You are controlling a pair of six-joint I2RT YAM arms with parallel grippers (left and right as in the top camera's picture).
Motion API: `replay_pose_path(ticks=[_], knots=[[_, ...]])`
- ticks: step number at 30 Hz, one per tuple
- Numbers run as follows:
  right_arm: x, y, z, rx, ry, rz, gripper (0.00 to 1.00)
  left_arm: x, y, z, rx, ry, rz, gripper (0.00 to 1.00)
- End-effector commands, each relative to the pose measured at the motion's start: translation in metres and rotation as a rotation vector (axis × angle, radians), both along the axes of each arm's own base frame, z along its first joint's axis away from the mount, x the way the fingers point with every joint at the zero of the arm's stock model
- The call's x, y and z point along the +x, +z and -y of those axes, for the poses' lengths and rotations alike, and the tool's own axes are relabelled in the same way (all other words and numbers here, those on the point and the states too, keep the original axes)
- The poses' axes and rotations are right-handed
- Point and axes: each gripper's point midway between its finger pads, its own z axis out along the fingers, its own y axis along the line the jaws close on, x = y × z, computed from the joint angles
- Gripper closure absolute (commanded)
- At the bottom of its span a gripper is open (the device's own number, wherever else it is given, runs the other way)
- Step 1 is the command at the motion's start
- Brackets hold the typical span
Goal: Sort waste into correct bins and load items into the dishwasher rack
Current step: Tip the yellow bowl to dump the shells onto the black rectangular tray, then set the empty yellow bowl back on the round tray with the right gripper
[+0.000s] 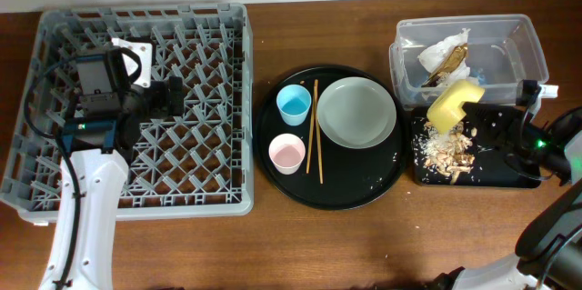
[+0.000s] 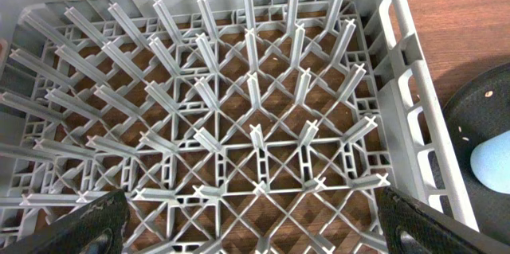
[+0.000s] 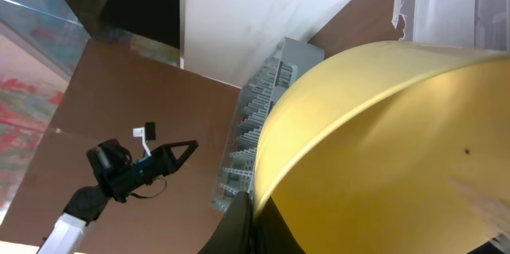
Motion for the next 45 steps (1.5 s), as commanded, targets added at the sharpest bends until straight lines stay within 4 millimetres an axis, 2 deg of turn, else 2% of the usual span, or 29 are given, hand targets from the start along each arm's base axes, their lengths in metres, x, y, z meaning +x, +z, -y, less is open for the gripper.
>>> replay_pose_path(ticks=[1,5,7,9,10,14,17,18,21,25,30,31,33,34,35,38,41,43,45], knots=[[-0.002,0.001,0.0,-0.002,-0.005,-0.005,0.96,0.002,0.004,0.0,-0.005,-0.006,0.01,0.01],[-0.002,-0.026,0.005,-0.092,-0.003,-0.142,0.96,0.002,0.004,0.0,-0.005,-0.006,0.01,0.01],[-0.002,-0.022,0.002,-0.069,-0.001,-0.148,0.96,0.002,0.004,0.0,-0.005,-0.006,0.01,0.01],[-0.004,-0.015,-0.008,-0.064,0.024,-0.156,0.96,0.002,0.004,0.0,-0.005,-0.006,0.01,0.01],[-0.006,-0.012,-0.017,-0.084,0.046,-0.157,0.96,0.002,0.004,0.0,-0.005,-0.006,0.011,0.01],[-0.026,-0.004,-0.088,-0.394,0.26,-0.237,0.96,0.002,0.004,0.0,-0.005,-0.006,0.011,0.01],[-0.022,-0.025,-0.12,-0.64,0.273,-0.376,0.96,0.002,0.004,0.0,-0.005,-0.006,0.01,0.01],[-0.021,-0.038,-0.132,-0.745,0.27,-0.423,0.96,0.002,0.004,0.0,-0.005,-0.006,0.01,0.01],[-0.04,-0.072,-0.171,-1.025,0.336,-0.525,0.96,0.002,0.004,0.0,-0.005,-0.006,0.011,0.01],[-0.06,-0.098,-0.214,-1.168,0.418,-0.552,0.96,0.002,0.004,0.0,-0.005,-0.006,0.011,0.01],[-0.064,-0.146,-0.233,-1.255,0.488,-0.621,0.95,0.002,0.004,0.0,-0.005,-0.006,0.01,0.01],[-0.066,-0.15,-0.233,-1.251,0.495,-0.64,0.91,0.002,0.004,0.0,-0.005,-0.006,0.01,0.01],[-0.063,-0.144,-0.236,-1.231,0.486,-0.634,0.8,0.002,0.004,0.0,-0.005,-0.006,0.011,0.01],[-0.06,-0.134,-0.243,-1.2,0.488,-0.611,0.66,0.002,0.004,0.0,-0.005,-0.006,0.01,0.01],[-0.055,-0.121,-0.248,-1.184,0.484,-0.59,0.57,0.002,0.004,0.0,-0.005,-0.006,0.011,0.01],[-0.039,-0.078,-0.256,-1.17,0.465,-0.534,0.44,0.002,0.004,0.0,-0.005,-0.006,0.011,0.01],[-0.012,-0.039,-0.271,-1.129,0.407,-0.418,0.34,0.002,0.004,0.0,-0.005,-0.006,0.01,0.01],[-0.005,-0.039,-0.278,-1.106,0.398,-0.397,0.34,0.002,0.004,0.0,-0.005,-0.006,0.01,0.01],[-0.003,-0.053,-0.281,-1.105,0.401,-0.441,0.34,0.002,0.004,0.0,-0.005,-0.006,0.01,0.01]])
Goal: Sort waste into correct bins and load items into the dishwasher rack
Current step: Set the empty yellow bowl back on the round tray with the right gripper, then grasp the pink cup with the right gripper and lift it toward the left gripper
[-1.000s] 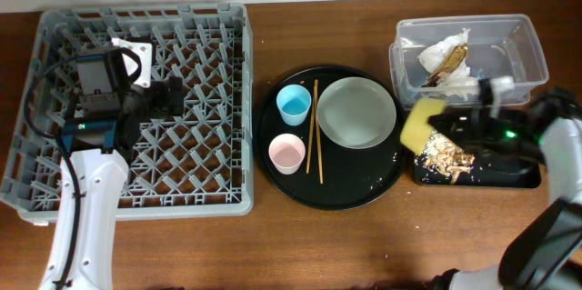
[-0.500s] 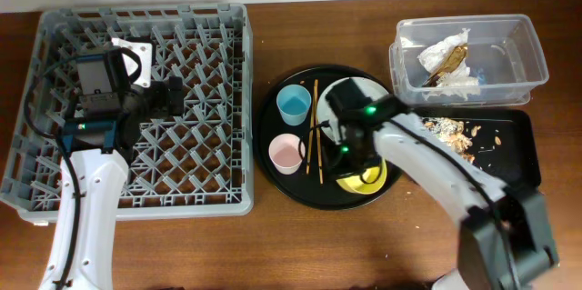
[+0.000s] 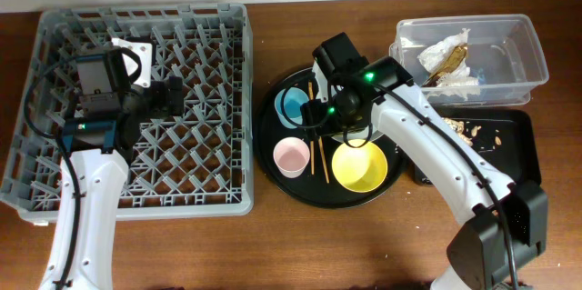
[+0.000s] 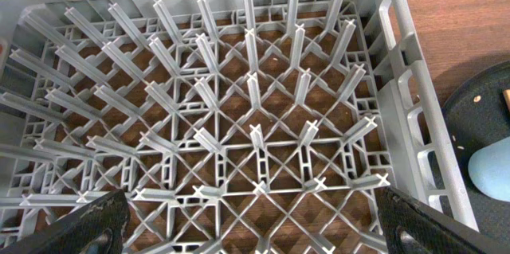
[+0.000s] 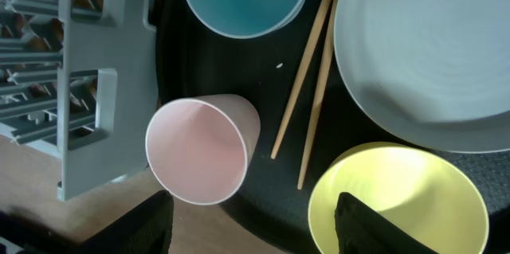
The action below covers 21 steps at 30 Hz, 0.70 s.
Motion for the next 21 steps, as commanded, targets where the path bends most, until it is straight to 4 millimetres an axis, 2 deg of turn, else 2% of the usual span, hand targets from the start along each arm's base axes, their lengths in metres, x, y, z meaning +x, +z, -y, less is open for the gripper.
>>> replay_pose_path(ticks=[1,4,6,9,12,14,17,21], knots=[[0.0,-0.013,-0.008,0.002,-0.01,-0.049,0.34,0.002,0.004,0.0,-0.005,-0.006,0.011,0.01],[-0.011,-0.037,-0.024,-0.002,0.027,-0.124,0.36,0.003,0.004,0.0,-0.005,-0.006,0.011,0.01],[-0.016,-0.052,-0.031,-0.024,0.037,-0.16,0.4,0.002,0.004,0.0,-0.005,-0.006,0.011,0.01],[-0.02,-0.064,-0.032,-0.043,0.029,-0.197,0.51,0.002,0.004,0.0,-0.005,-0.006,0.008,0.01],[-0.022,-0.073,-0.031,-0.059,0.024,-0.222,0.55,-0.001,0.0,0.001,-0.008,-0.006,-0.012,0.01],[-0.022,-0.075,-0.03,-0.064,0.023,-0.224,0.59,-0.003,-0.001,0.011,-0.05,-0.049,-0.021,0.01],[-0.019,-0.075,-0.028,-0.076,0.017,-0.209,0.66,-0.006,0.002,0.041,-0.175,-0.175,-0.015,0.01],[-0.019,-0.079,-0.028,-0.082,-0.002,-0.218,0.66,-0.009,0.005,0.057,-0.241,-0.24,-0.013,0.01]])
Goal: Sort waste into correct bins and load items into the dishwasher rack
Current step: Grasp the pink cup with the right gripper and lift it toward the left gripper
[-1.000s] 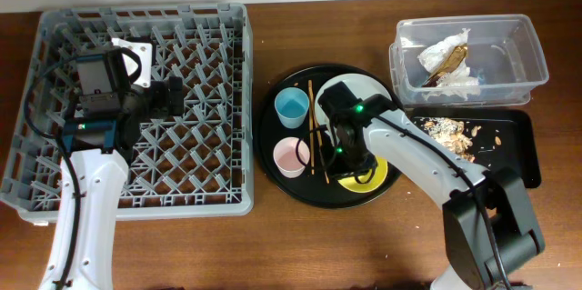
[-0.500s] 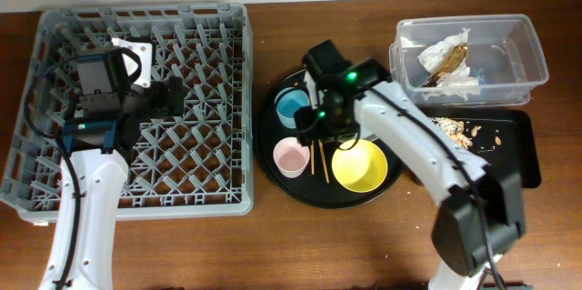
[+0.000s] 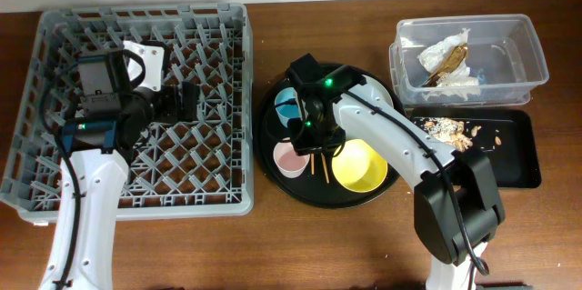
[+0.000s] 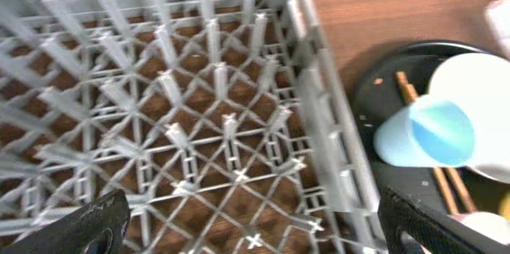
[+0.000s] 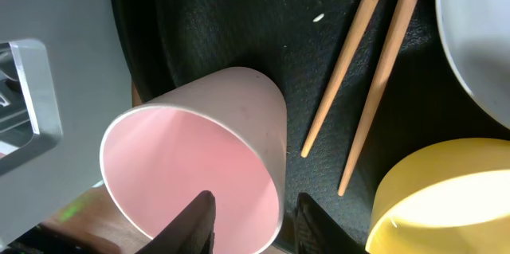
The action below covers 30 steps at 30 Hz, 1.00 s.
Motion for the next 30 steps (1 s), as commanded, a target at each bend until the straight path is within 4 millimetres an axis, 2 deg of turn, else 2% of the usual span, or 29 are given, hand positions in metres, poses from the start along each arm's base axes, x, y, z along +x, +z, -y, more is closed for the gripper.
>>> replay_pose_path(ticks=[1,3,8,9,10,12,14,16,18,20,22,23,26,30], knots=[[0.001,-0.012,0.001,-0.031,-0.011,-0.016,0.66,0.0,0.008,0.017,-0.078,-0.074,0.015,0.01],[0.001,-0.017,0.002,-0.038,-0.016,-0.026,0.75,-0.001,0.008,0.017,-0.09,-0.061,0.01,0.01],[-0.001,-0.026,0.003,-0.043,-0.033,-0.037,0.78,0.0,0.008,0.017,-0.093,-0.058,0.009,0.01],[-0.001,-0.028,0.003,-0.043,-0.036,-0.039,0.83,-0.001,0.008,0.017,-0.094,-0.058,0.009,0.01],[-0.003,-0.03,0.004,-0.046,-0.036,-0.043,0.96,-0.001,0.008,0.017,-0.097,-0.054,0.007,0.01],[-0.001,-0.023,0.001,-0.014,-0.041,-0.043,0.96,0.0,0.009,0.017,-0.134,-0.018,-0.004,0.01],[0.005,0.004,-0.004,0.073,-0.054,-0.033,0.96,-0.001,0.01,0.021,-0.225,0.036,-0.032,0.01],[0.023,0.064,0.003,0.206,-0.075,0.068,0.96,-0.004,0.017,0.039,-0.39,0.04,-0.073,0.05],[0.039,0.106,0.022,0.288,-0.128,0.169,0.96,-0.007,0.021,0.047,-0.512,0.089,-0.126,0.06],[0.065,0.144,0.048,0.425,-0.198,0.266,0.96,-0.01,0.023,0.057,-0.679,0.159,-0.218,0.06],[0.072,0.158,0.039,0.568,-0.132,0.279,0.96,-0.013,0.033,0.078,-0.832,0.088,-0.286,0.06],[0.072,0.172,0.024,0.697,-0.039,0.295,0.96,-0.015,0.051,0.101,-0.962,-0.09,-0.309,0.03],[0.067,0.185,0.009,0.788,0.053,0.318,0.96,-0.016,0.067,0.118,-1.119,-0.274,-0.377,0.02],[0.064,0.213,-0.021,0.91,0.191,0.405,0.96,-0.02,0.061,0.125,-1.199,-0.356,-0.475,0.02]])
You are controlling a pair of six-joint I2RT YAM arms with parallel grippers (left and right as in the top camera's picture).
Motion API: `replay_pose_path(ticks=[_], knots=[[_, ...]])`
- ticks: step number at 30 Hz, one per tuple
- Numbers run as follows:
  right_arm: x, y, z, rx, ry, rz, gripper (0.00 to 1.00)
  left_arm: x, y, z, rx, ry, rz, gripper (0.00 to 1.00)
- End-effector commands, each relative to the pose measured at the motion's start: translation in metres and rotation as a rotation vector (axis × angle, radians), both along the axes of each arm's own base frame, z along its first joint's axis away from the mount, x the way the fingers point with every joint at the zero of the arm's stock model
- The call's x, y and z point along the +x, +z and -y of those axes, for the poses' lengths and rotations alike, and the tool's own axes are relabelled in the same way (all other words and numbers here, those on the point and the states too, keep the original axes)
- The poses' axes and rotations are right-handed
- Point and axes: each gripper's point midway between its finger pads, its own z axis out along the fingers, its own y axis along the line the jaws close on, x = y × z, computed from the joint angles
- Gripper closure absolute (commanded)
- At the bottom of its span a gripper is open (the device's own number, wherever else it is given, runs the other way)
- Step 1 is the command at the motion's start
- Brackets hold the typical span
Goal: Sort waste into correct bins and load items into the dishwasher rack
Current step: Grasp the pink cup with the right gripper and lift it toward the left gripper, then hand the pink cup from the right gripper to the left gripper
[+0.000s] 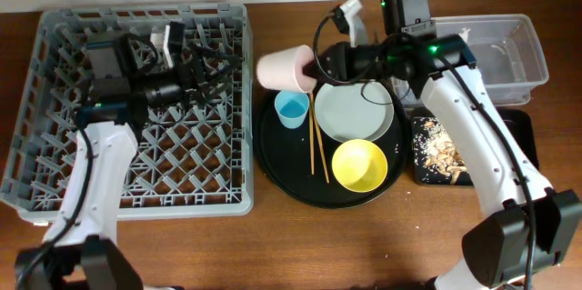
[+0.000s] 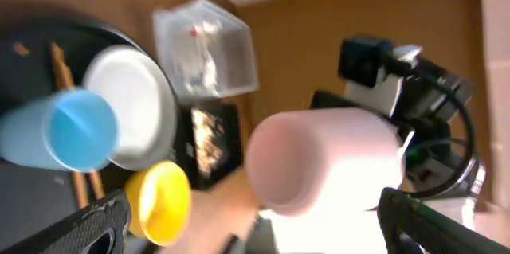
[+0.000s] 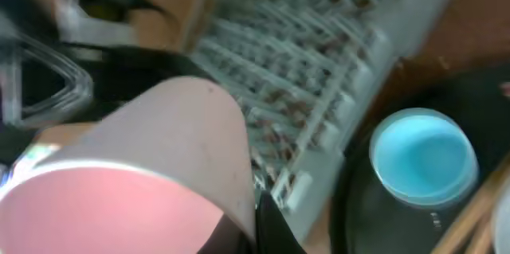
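My right gripper (image 1: pixel 314 67) is shut on the pink cup (image 1: pixel 284 69), which it holds on its side in the air between the black tray (image 1: pixel 273 158) and the grey dishwasher rack (image 1: pixel 55 145). The right wrist view shows the cup (image 3: pixel 151 174) close up, with one finger (image 3: pixel 267 222) against its wall. My left gripper (image 1: pixel 211 67) stands open over the rack's far right part, facing the cup (image 2: pixel 323 158) without touching it. On the tray rest a blue cup (image 1: pixel 292 108), a grey plate (image 1: pixel 355 111), a yellow bowl (image 1: pixel 359 165) and chopsticks (image 1: pixel 316 140).
A clear bin (image 1: pixel 509 49) holding paper waste stands at the back right. In front of it lies a black bin (image 1: pixel 509 158) with food scraps at its left end. The rack fills the left half of the table.
The pink cup stood on the tray with my right gripper's fingers at its rim; now it hangs sideways near the rack's right edge. My left gripper has turned and shifted right to face it.
My right gripper first held the yellow bowl tipped over the black bin. Then the bowl lay on the tray and the gripper was open above the cups. Then it was at the pink cup's rim, and now it holds that cup up beside the rack.
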Motion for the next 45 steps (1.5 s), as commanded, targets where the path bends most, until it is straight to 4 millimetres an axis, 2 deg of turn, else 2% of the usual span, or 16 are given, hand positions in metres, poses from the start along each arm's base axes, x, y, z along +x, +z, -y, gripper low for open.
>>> replay_pose_path(ticks=[1,11,15,16,17,19,21,22,25,27,29,30,33,38,42,45], knots=[[-0.015,0.022,-0.03,0.092,0.13,0.083,0.96,-0.019,0.012,0.011,-0.134,-0.151,-0.055,0.02],[-0.019,-0.01,-0.096,0.126,0.251,0.083,0.96,-0.039,0.03,0.018,-0.219,-0.289,-0.015,0.21],[-0.009,-0.024,-0.097,0.098,0.21,0.055,0.96,-0.039,0.03,0.018,-0.219,-0.289,-0.016,0.34],[-0.005,-0.024,-0.097,0.091,0.192,0.065,0.96,-0.039,0.03,0.018,-0.219,-0.289,-0.016,0.32],[-0.001,-0.022,-0.097,0.093,0.187,0.087,0.96,-0.039,0.03,0.018,-0.219,-0.289,-0.016,0.18],[0.004,-0.016,-0.099,0.108,0.176,0.114,0.96,-0.039,0.03,0.018,-0.219,-0.289,-0.016,0.05],[0.007,-0.015,-0.1,0.105,0.166,0.13,0.96,-0.039,0.03,0.018,-0.219,-0.289,-0.016,0.03],[0.007,-0.015,-0.1,0.105,0.166,0.13,0.96,-0.039,0.03,0.018,-0.219,-0.289,-0.016,0.07],[0.007,-0.015,-0.1,0.104,0.167,0.13,0.9,-0.039,0.03,0.018,-0.219,-0.289,-0.016,0.33],[0.006,-0.016,-0.1,0.104,0.167,0.125,0.9,-0.039,0.03,0.018,-0.219,-0.289,-0.015,0.38],[0.002,-0.014,-0.101,0.12,0.19,0.116,0.92,-0.039,0.031,0.018,-0.218,-0.289,-0.01,0.37],[-0.002,-0.012,-0.101,0.135,0.21,0.109,0.94,-0.038,0.032,0.017,-0.215,-0.29,0.004,0.2],[-0.014,-0.005,-0.103,0.182,0.271,0.091,0.96,-0.035,0.033,0.011,-0.212,-0.274,0.016,0.02],[-0.024,0.001,-0.105,0.224,0.328,0.078,0.96,-0.028,0.033,-0.008,-0.211,-0.221,0.022,0.01],[-0.019,-0.002,-0.105,0.2,0.309,0.109,0.96,-0.028,0.033,-0.007,-0.216,-0.221,0.005,0.02],[-0.008,-0.013,-0.104,0.158,0.262,0.115,0.96,-0.03,0.033,-0.002,-0.218,-0.235,-0.006,0.16]])
